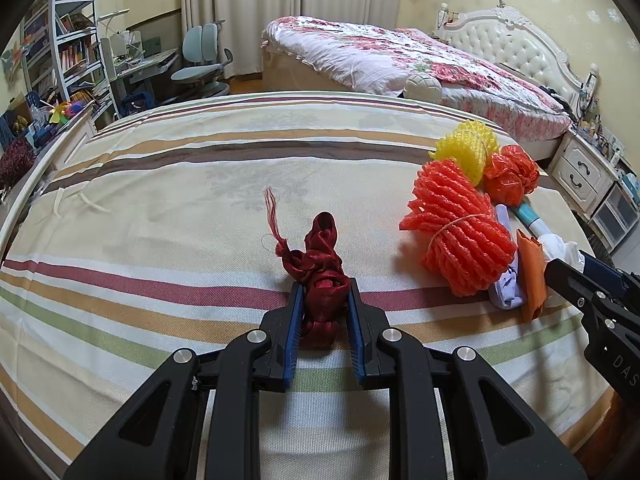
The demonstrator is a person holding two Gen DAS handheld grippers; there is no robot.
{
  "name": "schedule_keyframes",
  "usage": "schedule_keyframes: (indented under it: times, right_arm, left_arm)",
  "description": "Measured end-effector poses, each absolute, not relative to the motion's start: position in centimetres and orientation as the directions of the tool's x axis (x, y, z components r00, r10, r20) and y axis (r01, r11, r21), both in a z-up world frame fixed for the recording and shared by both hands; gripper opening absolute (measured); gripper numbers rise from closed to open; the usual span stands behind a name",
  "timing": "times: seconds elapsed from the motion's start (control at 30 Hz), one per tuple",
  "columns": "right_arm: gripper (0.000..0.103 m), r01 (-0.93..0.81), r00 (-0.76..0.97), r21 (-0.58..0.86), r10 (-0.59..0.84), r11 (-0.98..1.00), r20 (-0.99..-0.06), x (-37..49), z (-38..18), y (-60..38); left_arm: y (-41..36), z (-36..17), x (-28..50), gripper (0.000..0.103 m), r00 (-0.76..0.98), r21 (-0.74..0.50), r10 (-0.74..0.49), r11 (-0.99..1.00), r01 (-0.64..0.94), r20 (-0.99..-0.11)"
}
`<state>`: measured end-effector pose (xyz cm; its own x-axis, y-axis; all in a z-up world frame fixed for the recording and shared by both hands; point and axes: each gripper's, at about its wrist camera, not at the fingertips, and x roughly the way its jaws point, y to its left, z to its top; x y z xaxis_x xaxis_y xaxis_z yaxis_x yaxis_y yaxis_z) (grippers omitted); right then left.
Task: Collect trash
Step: 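Close the right tool on the white plastic bag while the left tool holds the ribbon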
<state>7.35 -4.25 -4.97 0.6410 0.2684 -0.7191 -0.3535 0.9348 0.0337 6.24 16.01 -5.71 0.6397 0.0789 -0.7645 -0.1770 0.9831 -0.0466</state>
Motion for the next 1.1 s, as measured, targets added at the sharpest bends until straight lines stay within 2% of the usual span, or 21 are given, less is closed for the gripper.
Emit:
schedule_keyframes:
  times: [0.37, 0.57, 0.77, 1.1]
  right_arm:
    - [0.04, -0.306, 0.64, 0.081, 0.268, 0.949, -0.72, 7.7, -4.9, -5.8]
    - [0.041, -0.334, 0.619, 0.068, 0.273, 0.94, -0.736, 7.9, -5.6, -5.0]
    - [0.033, -0.349, 0.623, 0.058, 0.278, 0.935, -0.731, 7.2, -5.6, -4.7]
    - [0.032, -0.303, 0.672, 0.069, 0.264, 0.951, -0.692, 6.4, -3.8, -7.1]
  left_arm:
    - [16.0, -5.6, 6.3, 0.022, 0.641, -0.055, 0.073, 0.983, -0.177, -0.764]
    - [16.0, -5.6, 6.3, 0.022, 0.641, -0.056, 0.072, 0.982, -0.178, -0.764]
    - [16.1, -5.5, 6.2, 0.022, 0.643, -0.059, 0.071, 0.982, -0.178, -0.763]
    - [16.0, -4.3, 5.4, 0.021, 0.665, -0.086, 0.046, 0.983, -0.164, -0.745]
